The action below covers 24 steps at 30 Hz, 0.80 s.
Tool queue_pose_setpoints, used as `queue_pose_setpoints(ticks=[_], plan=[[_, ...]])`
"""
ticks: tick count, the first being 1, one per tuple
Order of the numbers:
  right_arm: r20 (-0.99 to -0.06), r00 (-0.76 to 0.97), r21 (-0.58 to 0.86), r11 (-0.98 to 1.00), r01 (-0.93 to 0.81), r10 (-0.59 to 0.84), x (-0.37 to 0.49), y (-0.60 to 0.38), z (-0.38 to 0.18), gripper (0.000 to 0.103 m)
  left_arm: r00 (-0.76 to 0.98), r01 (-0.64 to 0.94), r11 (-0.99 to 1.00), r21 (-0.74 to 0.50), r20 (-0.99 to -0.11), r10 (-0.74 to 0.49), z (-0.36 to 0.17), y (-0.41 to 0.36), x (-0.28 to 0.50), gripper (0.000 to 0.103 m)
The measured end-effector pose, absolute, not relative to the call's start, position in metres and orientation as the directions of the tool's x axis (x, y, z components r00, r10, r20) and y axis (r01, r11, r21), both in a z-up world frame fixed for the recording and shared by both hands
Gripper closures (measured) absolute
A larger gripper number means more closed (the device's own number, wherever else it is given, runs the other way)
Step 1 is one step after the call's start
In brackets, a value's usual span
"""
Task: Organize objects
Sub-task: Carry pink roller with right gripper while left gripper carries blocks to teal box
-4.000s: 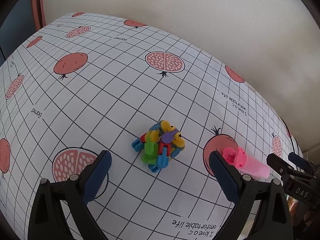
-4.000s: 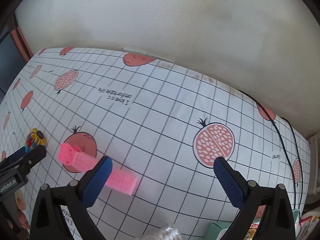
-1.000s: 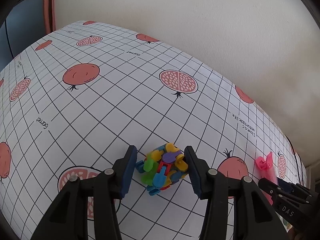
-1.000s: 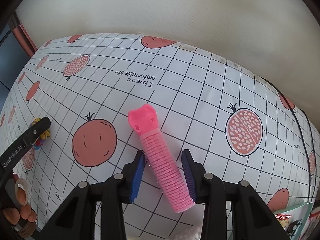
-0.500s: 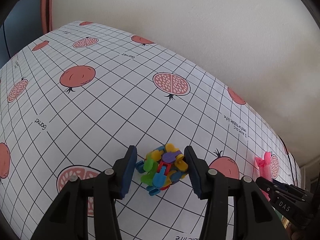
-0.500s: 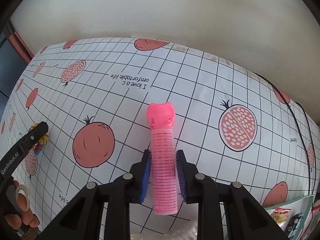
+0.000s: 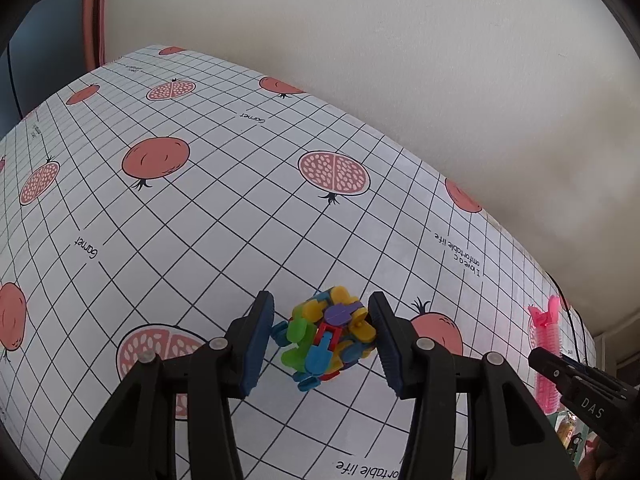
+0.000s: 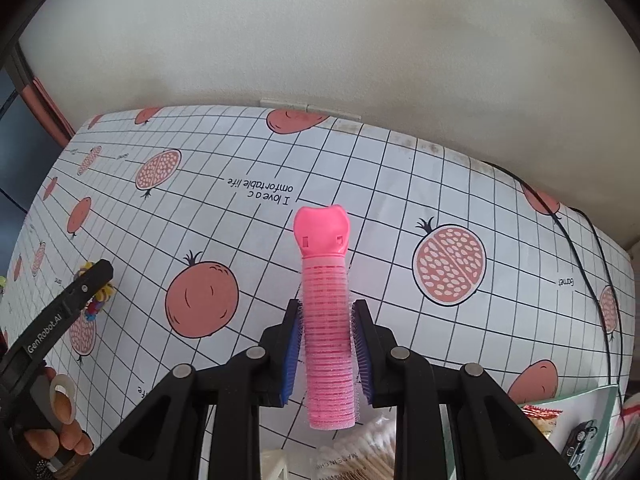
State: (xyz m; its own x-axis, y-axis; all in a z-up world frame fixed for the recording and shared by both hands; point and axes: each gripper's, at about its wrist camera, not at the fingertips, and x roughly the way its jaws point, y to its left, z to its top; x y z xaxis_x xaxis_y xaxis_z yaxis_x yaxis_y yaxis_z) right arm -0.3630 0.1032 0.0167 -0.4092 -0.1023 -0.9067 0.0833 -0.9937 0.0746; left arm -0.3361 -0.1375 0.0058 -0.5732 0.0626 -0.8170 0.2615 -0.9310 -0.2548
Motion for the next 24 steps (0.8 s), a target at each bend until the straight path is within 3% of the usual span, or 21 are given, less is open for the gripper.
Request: queue_pose_setpoints(ticks=[12,24], plan=[[-0.841,-0.525,0.152,-0.988,-0.002,-0.128,-0.314,0.166,0.075,0.077,-0.611,0.153,-0.950,-0.272,-0.782,0.126,0.045,-0.081,-0.321,0.053],[-0.777,-0.616,0.287,-0.944,-0.161,-0.131,-0.242,0.262,0.086,0.076,-0.642,-0.009,-0.967,-0.256,-0.739,0.202,0.085,0.004,-0.297,0.053]])
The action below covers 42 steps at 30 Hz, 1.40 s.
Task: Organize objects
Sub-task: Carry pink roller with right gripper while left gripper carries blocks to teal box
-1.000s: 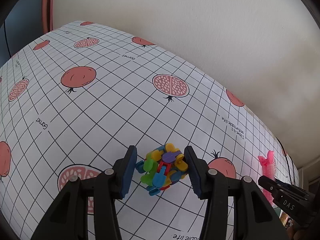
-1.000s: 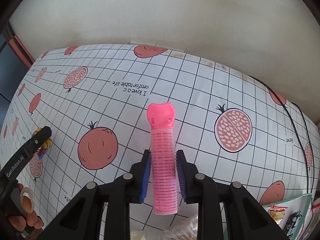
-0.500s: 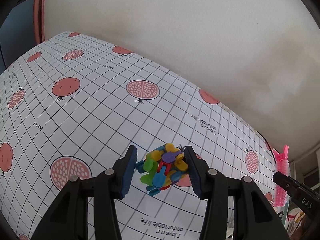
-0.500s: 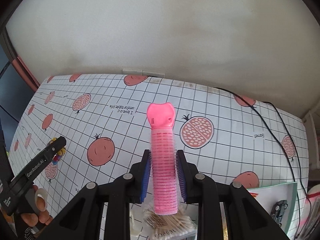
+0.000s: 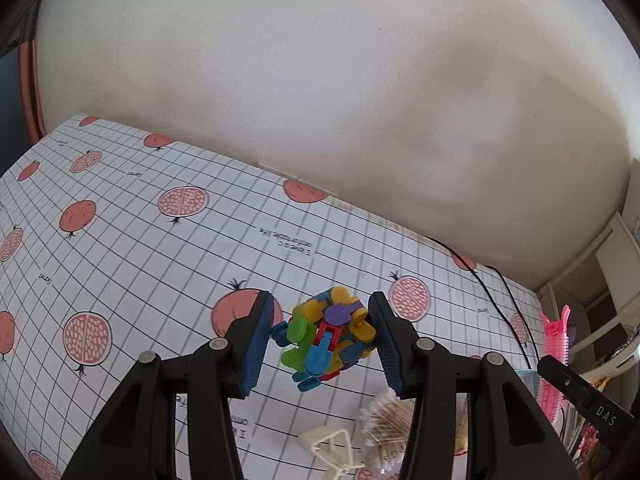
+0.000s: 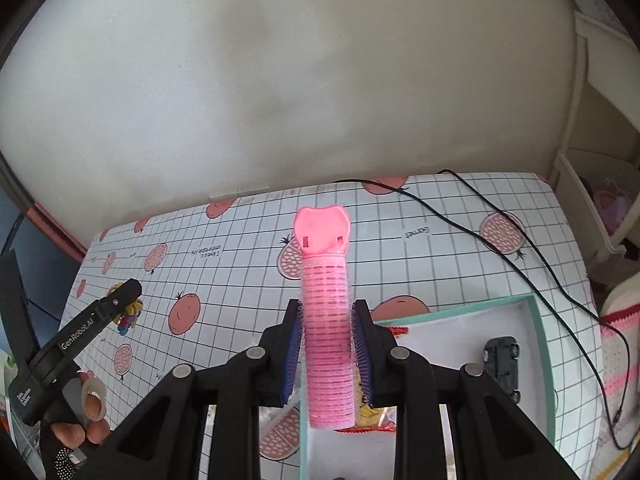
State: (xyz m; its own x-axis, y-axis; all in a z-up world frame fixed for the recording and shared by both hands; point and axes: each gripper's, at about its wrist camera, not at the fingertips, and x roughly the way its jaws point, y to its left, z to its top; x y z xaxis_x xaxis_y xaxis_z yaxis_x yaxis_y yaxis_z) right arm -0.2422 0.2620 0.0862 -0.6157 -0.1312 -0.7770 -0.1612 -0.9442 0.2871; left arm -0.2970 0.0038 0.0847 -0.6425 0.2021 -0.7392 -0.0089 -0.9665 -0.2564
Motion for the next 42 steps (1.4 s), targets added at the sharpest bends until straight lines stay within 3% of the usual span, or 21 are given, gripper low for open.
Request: queue_pose_setpoints(ticks=[8,21,30,42], plan=[[-0.748,-0.658,0.292,-0.933,-0.211,-0.086,-0.205,0.312,0.086,0.077,-0.615,-0.127,-0.952,-0.278,-0.731,0.295,0.092,0.067,-0.283,0.053],[-0.748,-0.663,0.179,-0.952,-0.248,0.032,-0.179,0.372,0.087,0.077,-0.531,-0.253,-0.910,-0.327,-0.739,0.413,0.085,0.145,-0.263,0.053],[-0.797,-0.602,0.127,-0.960,-0.250,0.052,-0.180,0.390,0.057,0.076,-0.492,-0.286,-0.908,-0.306,-0.766,0.413,0.070,0.175,-0.256,0.053],[-0.848,-0.530,0.171,-0.956,-0.238,-0.020,-0.191,0.396,0.017,0.076,-0.419,-0.357,-0.902,-0.244,-0.821,0.388,0.043,0.216,-0.243,0.052]])
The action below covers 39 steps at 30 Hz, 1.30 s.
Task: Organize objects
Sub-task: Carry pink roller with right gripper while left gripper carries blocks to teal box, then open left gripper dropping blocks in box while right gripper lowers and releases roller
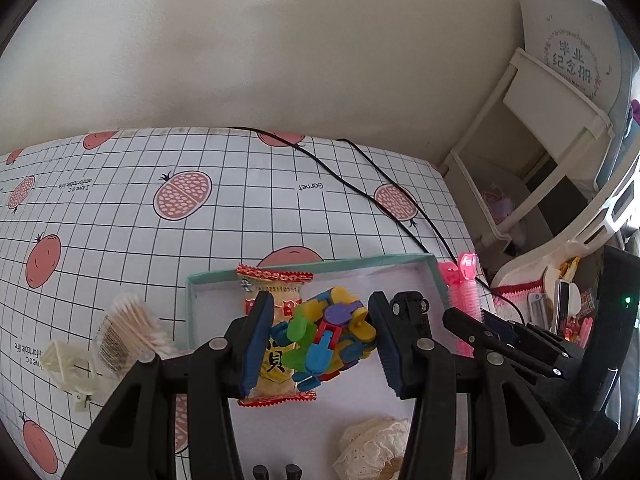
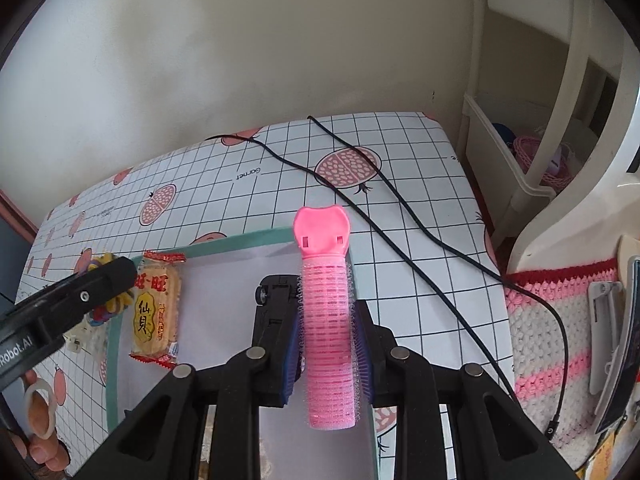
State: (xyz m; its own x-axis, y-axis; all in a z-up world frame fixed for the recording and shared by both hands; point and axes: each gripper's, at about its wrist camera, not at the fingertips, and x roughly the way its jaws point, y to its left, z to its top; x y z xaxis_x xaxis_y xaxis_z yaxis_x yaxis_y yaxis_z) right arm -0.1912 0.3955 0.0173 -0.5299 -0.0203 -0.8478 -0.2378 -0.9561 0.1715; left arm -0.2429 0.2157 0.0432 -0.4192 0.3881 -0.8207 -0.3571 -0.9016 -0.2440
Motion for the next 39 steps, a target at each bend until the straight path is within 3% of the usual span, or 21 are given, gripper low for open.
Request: queue_pose_setpoints(ticks=[15,28,39], plan=[[-0.866,-0.499,0.169,-0.958,-0.233,-0.032,-0.195,0.390,-0.001,0.076,-0.378,-0.365,-0.911,-0.189,-0.865,0.331,0.013,0.230,-0.242,0.052],[-0.853,-0.503,0.266,-0.945,-0.189,-0.139,-0.196,0.380,-0.001,0.076,-0.381,-0.381,-0.909,-0.169,-0.867,0.321,0.012,0.237,-0.240,0.052],[-0.861,-0.498,0.245,-0.943,-0.226,-0.105,-0.195,0.391,-0.004,0.076,-0.383,-0.401,-0.903,-0.153,-0.868,0.317,0.011,0.243,-0.237,0.052]])
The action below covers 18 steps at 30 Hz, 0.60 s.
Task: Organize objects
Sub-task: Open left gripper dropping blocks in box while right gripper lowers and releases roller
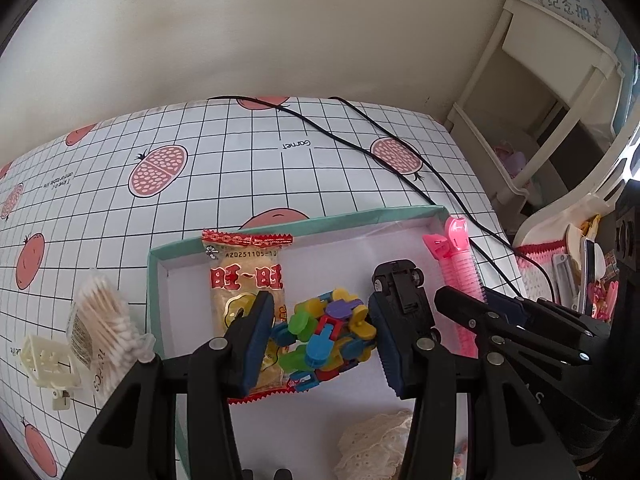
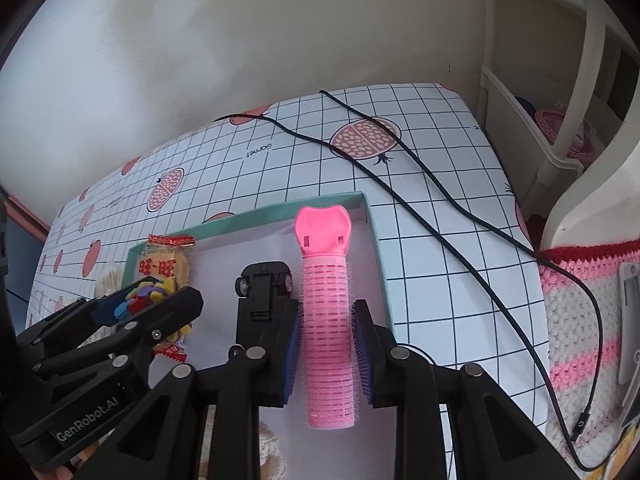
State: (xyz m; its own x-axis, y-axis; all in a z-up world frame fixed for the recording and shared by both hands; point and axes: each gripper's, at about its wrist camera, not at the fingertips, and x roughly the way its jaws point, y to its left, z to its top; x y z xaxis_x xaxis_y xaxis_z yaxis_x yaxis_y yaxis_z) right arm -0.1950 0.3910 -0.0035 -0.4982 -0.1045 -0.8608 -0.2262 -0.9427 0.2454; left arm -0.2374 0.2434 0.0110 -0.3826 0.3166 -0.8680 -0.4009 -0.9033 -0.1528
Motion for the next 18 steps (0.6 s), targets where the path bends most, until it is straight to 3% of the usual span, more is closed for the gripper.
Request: queue_pose_setpoints(ticks=[18], plan=[[-0.882,-0.459,0.226,-0.950,-0.215,-0.105,-0.198,0.387,-0.018,0.076,-0.346,-0.410,-0.902,-0.131,-0.893,0.288,-0.007,0.251,-0.235,0.053]])
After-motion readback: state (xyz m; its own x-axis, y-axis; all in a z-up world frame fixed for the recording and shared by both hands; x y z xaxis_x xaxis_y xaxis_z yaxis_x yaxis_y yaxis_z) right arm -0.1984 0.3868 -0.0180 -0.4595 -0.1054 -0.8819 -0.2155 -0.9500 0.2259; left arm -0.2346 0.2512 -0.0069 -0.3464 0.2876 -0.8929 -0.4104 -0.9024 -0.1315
